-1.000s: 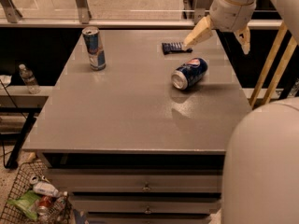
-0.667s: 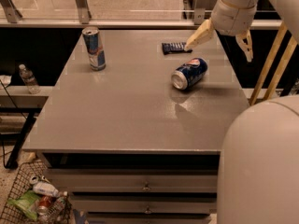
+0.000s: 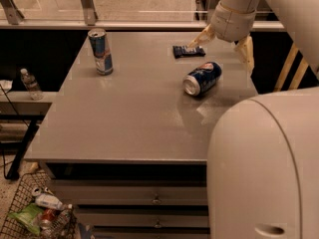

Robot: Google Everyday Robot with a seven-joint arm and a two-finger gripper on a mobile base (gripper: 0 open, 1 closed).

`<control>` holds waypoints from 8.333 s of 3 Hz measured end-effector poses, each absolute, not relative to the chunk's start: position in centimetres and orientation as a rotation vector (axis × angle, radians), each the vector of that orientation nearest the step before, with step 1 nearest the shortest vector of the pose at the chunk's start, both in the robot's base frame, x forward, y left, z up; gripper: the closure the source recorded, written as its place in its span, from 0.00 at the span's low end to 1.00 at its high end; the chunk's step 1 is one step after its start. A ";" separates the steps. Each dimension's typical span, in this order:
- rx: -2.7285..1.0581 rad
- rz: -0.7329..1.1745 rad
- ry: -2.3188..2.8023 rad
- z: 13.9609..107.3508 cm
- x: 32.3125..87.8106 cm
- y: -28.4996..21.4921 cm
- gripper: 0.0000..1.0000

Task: Place pepsi can upright

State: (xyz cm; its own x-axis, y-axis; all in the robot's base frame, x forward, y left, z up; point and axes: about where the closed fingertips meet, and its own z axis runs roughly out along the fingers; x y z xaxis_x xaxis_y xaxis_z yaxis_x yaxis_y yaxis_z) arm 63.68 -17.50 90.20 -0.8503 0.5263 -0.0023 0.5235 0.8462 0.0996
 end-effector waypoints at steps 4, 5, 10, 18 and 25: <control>1.095 0.173 3.049 85.7 64.7 -13.6 0.00; 1.084 0.160 3.072 84.9 64.7 -13.3 0.18; 0.397 0.198 2.791 90.8 60.8 -14.3 1.00; -0.332 0.635 2.602 92.2 57.1 -11.6 1.00; -0.579 0.859 2.094 93.3 53.6 -13.1 1.00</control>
Offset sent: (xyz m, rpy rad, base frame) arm -0.0398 0.0249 -0.0249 0.0163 0.3019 -0.1586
